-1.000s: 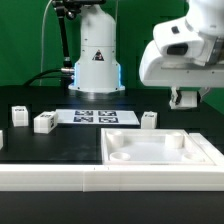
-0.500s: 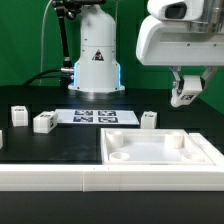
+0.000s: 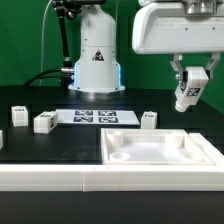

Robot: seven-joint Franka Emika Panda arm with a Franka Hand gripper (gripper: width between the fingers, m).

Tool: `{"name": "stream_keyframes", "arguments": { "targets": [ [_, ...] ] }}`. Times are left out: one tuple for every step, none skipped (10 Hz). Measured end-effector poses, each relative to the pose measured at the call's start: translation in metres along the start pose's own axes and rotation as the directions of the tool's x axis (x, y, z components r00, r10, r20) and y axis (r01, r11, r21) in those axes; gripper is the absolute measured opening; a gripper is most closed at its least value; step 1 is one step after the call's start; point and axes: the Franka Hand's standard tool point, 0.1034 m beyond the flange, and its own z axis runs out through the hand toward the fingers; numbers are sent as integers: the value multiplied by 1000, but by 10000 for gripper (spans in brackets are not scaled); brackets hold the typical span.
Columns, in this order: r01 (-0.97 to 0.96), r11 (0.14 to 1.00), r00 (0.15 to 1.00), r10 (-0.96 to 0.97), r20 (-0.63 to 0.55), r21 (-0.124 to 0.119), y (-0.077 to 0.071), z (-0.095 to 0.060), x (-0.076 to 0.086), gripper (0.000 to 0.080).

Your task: Assemble one leg

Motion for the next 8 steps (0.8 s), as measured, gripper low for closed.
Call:
{"name": "stream_keyframes", "arguments": {
  "targets": [
    [7,1000,996,-6,-94,4,-3,2,0,291],
    [10,1000,989,-9,-148,5,-4,4,-4,291],
    [10,1000,979,-8,-204,7,-3,3,-2,291],
    [11,1000,959,-8,-285,9,-3,5,1,291],
    [10,1000,947,-7,-321,8,-1,12,3,291],
    [-7,1000,940,9,-341,6,7,13,12,291],
    [-7,1000,943,7,-334,2,11,11,25,291],
    [1,1000,936,-3,-351,-6,17,14,42,291]
  ]
}}
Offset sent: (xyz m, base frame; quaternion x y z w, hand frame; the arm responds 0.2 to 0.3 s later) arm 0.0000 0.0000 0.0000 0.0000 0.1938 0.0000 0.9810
